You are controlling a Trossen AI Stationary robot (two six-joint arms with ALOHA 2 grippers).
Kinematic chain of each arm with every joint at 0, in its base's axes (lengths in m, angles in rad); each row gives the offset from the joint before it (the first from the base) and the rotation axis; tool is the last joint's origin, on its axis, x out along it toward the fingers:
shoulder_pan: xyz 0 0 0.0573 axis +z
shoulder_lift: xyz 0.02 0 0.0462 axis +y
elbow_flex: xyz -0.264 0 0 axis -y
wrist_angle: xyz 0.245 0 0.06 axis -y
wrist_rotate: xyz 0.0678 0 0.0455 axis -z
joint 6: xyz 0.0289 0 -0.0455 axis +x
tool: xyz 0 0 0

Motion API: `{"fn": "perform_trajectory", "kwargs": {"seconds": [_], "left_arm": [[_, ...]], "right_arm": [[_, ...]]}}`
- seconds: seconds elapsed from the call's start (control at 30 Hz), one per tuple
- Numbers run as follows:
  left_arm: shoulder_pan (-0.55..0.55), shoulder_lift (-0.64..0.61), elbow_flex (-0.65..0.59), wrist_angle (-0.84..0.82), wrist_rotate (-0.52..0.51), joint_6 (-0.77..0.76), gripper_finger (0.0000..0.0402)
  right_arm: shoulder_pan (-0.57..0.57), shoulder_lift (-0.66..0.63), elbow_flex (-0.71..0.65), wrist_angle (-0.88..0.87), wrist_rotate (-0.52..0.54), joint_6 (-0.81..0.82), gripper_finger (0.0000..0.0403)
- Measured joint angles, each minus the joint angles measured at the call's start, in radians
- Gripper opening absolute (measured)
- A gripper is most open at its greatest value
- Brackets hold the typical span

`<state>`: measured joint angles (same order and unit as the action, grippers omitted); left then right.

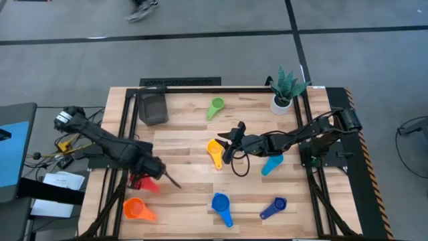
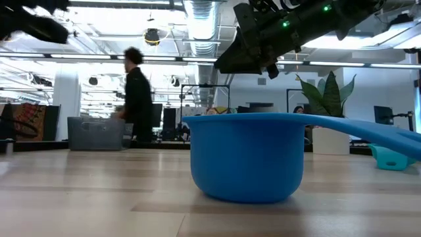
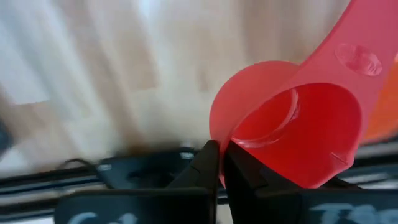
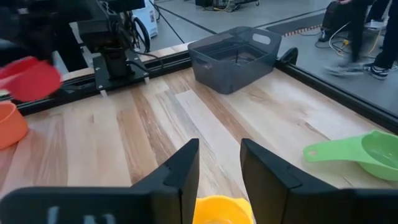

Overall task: Nest measuring cups in basket
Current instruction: Stack the red measuring cup on top of the orange measuring cup

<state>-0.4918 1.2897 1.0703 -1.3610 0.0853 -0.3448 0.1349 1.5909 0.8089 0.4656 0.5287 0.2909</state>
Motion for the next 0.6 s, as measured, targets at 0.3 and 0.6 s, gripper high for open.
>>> {"fn": "perform_trajectory", "kwargs": {"seconds": [0.3, 0.6], "left_arm": [[-0.193, 0.001, 0.000, 0.053, 0.122, -0.241, 0.0000], [-0.351, 0.005, -0.002, 0.266, 0.079, -0.445, 0.0000]], "right_arm": [[0.000, 0.000, 0.000, 0.015, 0.000, 0.008, 0.0127], [-0.008, 0.000, 0.000, 0.055, -0.001, 0.007, 0.0126]]}}
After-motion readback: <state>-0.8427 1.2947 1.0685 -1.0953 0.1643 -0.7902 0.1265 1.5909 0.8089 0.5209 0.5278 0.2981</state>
